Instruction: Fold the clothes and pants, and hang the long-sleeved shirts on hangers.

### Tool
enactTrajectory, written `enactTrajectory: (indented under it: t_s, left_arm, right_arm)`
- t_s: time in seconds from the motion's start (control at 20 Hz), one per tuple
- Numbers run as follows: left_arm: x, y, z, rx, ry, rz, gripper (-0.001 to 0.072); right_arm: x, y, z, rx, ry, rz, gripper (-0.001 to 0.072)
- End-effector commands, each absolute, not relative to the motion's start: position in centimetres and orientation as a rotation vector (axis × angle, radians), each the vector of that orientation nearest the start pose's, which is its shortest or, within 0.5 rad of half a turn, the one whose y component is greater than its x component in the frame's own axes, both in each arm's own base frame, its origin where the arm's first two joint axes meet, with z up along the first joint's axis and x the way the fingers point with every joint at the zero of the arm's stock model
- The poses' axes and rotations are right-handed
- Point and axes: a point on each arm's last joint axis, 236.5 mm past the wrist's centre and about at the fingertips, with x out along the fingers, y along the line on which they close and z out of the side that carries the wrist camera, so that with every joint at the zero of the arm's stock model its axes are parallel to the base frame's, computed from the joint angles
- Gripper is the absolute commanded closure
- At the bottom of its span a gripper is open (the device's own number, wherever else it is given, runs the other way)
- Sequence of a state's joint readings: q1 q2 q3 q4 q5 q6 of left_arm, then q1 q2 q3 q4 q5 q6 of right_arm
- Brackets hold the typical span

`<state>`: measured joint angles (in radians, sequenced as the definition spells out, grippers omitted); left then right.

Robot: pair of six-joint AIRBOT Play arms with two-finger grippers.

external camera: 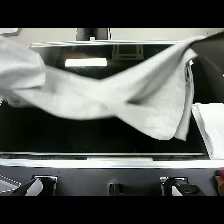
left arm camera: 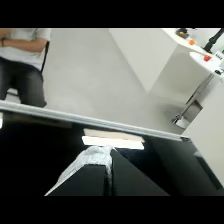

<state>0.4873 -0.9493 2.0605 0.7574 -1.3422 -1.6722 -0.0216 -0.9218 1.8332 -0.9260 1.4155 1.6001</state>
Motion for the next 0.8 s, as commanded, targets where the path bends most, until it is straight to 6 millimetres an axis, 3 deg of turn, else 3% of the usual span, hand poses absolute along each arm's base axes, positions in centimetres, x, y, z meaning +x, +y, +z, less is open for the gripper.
enactTrajectory:
  t_s: [0.0, 0.1, 0.2, 0.35, 0.4, 0.5, 0.6, 0.75]
  left_arm:
    - [32.1, -2.4, 45.8, -0.445, 0.304, -0.27, 0.0693]
    - [38.0, -2.3, 40.2, -0.472, 0.453, -0.317, 0.0693]
    - [44.6, -2.7, 31.9, -0.447, 0.643, -0.314, 0.0693]
    - [53.5, -3.7, 17.4, -0.445, 0.879, -0.258, 0.0693]
    - [55.9, -4.3, 12.7, -0.473, 0.928, -0.251, 0.0693]
    - [59.4, -5.2, 5.4, -0.529, 0.979, -0.234, 0.0693]
    - [61.9, -5.4, 1.0, -0.57, 0.977, -0.214, 0.0693]
    - [63.6, -5.6, -2.3, -0.634, 0.962, -0.198, 0.0691]
  right_arm:
    - [29.9, 12.8, 35.5, 0.37, 0.692, 0.506, 0.0676]
    - [33.9, 12.7, 29.7, 0.418, 0.845, 0.479, 0.0676]
    - [37.8, 12.6, 22.6, 0.467, 0.998, 0.445, 0.0675]
    - [42.1, 12.2, 11.0, 0.56, 1.198, 0.363, 0.0675]
    - [43.2, 12.0, 7.6, 0.589, 1.236, 0.33, 0.0675]
    - [45.7, 11.5, 1.5, 0.638, 1.28, 0.261, 0.0675]
    - [48.0, 11.0, -2.5, 0.676, 1.271, 0.204, 0.0674]
    - [51.0, 11.0, -5.4, 0.784, 1.209, 0.156, 0.0673]
